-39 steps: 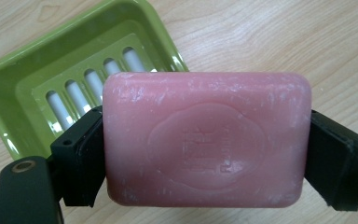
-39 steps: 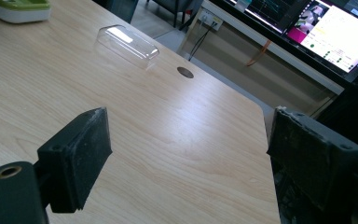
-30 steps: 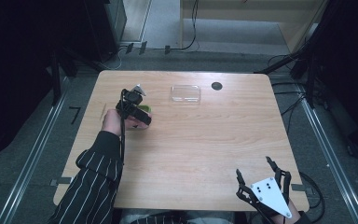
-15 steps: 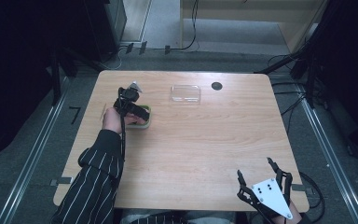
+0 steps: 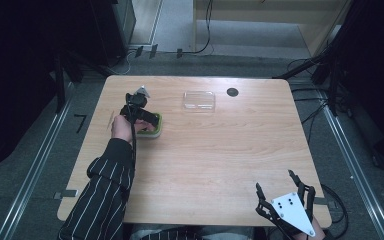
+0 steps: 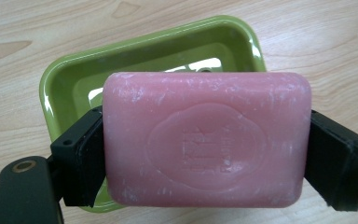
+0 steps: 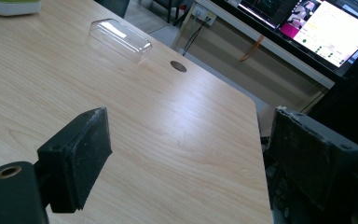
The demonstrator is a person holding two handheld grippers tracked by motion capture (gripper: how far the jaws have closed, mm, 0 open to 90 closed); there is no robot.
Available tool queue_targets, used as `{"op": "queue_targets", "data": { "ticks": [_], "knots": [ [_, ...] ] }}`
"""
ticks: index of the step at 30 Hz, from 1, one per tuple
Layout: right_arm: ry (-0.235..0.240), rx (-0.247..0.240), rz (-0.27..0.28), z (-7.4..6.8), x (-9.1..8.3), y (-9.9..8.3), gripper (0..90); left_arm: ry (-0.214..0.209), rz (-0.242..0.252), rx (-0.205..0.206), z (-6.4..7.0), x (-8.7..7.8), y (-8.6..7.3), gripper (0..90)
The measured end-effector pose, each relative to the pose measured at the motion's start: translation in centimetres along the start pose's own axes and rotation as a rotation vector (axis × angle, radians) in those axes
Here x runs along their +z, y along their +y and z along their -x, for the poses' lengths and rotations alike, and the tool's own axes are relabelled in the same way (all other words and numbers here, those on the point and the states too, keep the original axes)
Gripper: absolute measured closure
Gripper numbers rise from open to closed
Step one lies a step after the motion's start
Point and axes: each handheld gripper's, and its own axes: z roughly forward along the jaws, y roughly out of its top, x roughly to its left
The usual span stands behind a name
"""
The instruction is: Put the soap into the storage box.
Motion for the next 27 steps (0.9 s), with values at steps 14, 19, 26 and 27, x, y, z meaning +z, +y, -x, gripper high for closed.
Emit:
{"op": "queue_targets", "data": {
  "ticks": [14,19,26,27],
  "knots": [
    [0.000,0.000,-0.001,0.0,0.0,0.0,13.0,0.045,-0.012,-0.051,-0.2,1.1,0.4,13.7],
    [-0.001,-0.001,0.000,0.0,0.0,0.0,13.0,0.059,-0.004,-0.063,0.0,1.3,0.5,13.6],
    [0.000,0.001,0.000,0.0,0.0,0.0,13.0,0.058,-0.017,-0.093,-0.1,1.9,0.5,13.6],
    [0.000,0.000,0.000,0.0,0.0,0.0,13.0,0.061,-0.018,-0.095,-0.1,1.9,0.5,13.6]
  ]
}}
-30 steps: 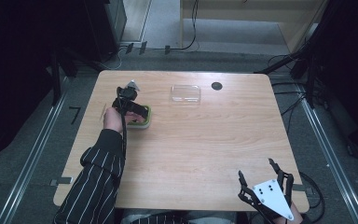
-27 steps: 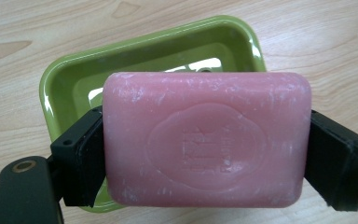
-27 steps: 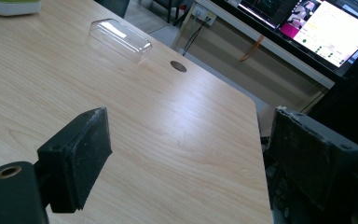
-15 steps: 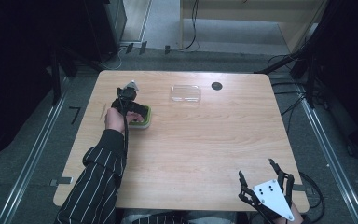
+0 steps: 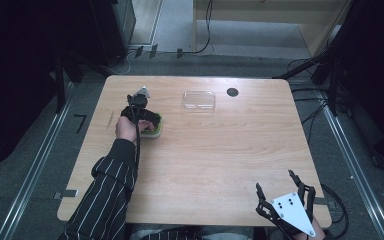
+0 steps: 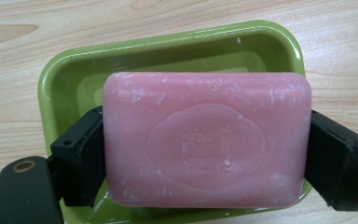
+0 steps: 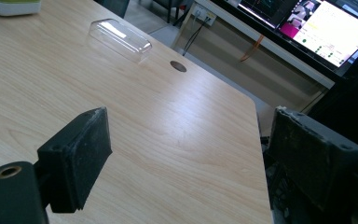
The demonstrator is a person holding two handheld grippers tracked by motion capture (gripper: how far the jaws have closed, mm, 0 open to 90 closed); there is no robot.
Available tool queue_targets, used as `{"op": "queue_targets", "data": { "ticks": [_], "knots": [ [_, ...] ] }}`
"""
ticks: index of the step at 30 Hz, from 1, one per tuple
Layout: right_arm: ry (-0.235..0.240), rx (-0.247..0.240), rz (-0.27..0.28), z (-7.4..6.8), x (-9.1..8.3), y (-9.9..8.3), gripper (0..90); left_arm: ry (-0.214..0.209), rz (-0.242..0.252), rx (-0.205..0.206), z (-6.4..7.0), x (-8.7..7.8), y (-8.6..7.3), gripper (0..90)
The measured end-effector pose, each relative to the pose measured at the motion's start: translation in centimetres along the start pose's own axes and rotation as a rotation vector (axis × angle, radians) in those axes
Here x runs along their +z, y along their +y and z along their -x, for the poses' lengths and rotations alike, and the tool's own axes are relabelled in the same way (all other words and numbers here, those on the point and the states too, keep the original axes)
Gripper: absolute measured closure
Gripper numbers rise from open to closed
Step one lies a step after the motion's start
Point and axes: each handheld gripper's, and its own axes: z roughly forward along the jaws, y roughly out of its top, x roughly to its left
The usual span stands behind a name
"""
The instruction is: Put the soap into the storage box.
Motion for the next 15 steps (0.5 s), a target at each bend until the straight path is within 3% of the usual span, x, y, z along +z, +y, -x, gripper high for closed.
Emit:
{"op": "queue_targets", "data": {
  "ticks": [15],
  "knots": [
    [0.001,-0.001,-0.002,-0.02,0.01,0.01,13.0,-0.014,-0.006,-0.042,-0.42,0.70,-0.03,13.5]
  ]
}}
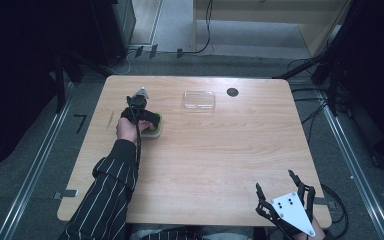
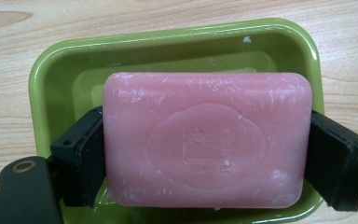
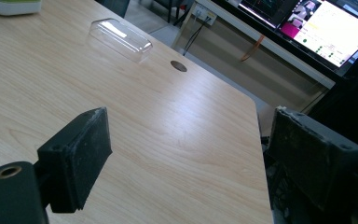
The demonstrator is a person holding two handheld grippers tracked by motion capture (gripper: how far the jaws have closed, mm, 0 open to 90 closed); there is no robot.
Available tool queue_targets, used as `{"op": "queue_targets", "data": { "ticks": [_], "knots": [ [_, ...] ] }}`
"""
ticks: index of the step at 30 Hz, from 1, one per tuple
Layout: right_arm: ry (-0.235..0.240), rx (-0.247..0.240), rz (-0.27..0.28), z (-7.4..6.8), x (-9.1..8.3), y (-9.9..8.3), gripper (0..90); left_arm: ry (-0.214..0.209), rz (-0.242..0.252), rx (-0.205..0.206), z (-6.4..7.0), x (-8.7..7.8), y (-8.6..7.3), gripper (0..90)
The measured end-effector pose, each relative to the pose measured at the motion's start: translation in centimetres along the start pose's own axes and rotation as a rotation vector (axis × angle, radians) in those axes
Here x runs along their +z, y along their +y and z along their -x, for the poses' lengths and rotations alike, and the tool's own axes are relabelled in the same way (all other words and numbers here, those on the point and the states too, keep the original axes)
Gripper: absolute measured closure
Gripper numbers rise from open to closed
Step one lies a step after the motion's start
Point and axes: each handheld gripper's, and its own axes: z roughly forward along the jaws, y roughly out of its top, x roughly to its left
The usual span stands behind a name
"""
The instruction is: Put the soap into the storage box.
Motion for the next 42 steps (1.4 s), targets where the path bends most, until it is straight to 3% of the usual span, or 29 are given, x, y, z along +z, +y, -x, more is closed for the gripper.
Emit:
{"op": "queue_targets", "data": {
  "ticks": [26,42],
  "knots": [
    [-0.001,0.001,0.000,0.0,0.0,0.0,13.0,0.008,-0.012,-0.006,-0.2,0.4,0.0,13.3],
    [0.004,0.001,-0.002,0.1,0.2,-0.1,13.0,0.002,0.010,0.007,-0.1,-0.6,-0.1,10.5]
  ]
}}
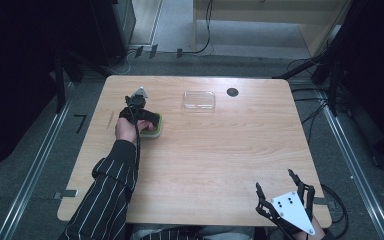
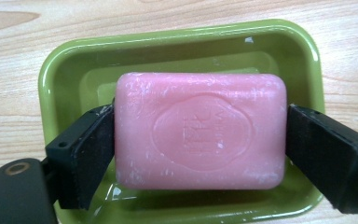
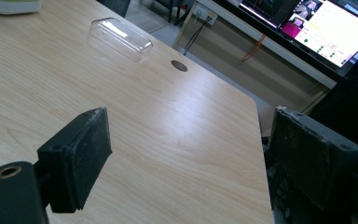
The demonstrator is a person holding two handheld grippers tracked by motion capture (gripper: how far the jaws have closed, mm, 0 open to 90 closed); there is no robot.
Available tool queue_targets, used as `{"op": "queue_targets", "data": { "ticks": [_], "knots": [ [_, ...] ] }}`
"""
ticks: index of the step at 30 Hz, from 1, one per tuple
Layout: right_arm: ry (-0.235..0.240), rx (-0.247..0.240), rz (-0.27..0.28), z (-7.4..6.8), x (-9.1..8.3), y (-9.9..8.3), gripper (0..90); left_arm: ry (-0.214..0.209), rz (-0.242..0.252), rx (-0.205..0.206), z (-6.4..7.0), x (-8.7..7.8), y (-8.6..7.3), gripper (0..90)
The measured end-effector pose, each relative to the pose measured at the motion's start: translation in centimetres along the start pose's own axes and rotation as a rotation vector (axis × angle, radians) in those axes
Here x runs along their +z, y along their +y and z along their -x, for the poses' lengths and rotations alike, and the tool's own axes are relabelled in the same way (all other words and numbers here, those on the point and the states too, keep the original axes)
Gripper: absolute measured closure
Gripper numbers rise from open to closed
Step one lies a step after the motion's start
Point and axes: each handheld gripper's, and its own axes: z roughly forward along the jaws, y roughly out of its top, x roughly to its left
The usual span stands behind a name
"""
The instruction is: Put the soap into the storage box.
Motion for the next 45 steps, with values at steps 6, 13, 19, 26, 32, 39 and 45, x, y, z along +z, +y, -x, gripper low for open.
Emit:
{"op": "queue_targets", "data": {
  "ticks": [6,13,19,26,32,39,45],
  "knots": [
    [0.002,0.000,0.005,0.1,0.0,0.0,13.0,-0.003,0.013,0.002,0.0,-0.7,-0.3,8.5],
    [0.001,-0.004,0.005,-0.1,0.0,0.1,13.0,-0.014,0.010,0.007,-0.1,-1.0,-1.0,2.0],
    [0.002,-0.011,0.004,-0.2,-0.1,0.2,13.0,-0.010,0.012,0.008,-0.6,-1.5,-1.6,1.8],
    [0.002,-0.010,0.005,-0.1,-0.1,0.1,13.0,0.001,0.005,0.028,-0.4,-2.1,-2.6,1.2],
    [-0.002,-0.007,0.006,-0.1,-0.2,0.1,13.0,0.007,0.008,0.043,-0.1,-2.4,-3.6,1.2],
    [-0.002,-0.011,0.005,-0.2,-0.2,0.2,13.0,-0.007,0.008,0.056,-0.3,-3.0,-4.9,1.2],
    [-0.001,-0.013,0.006,-0.2,-0.2,0.2,13.0,-0.010,0.002,0.073,-0.3,-3.4,-6.1,1.2]
  ]
}}
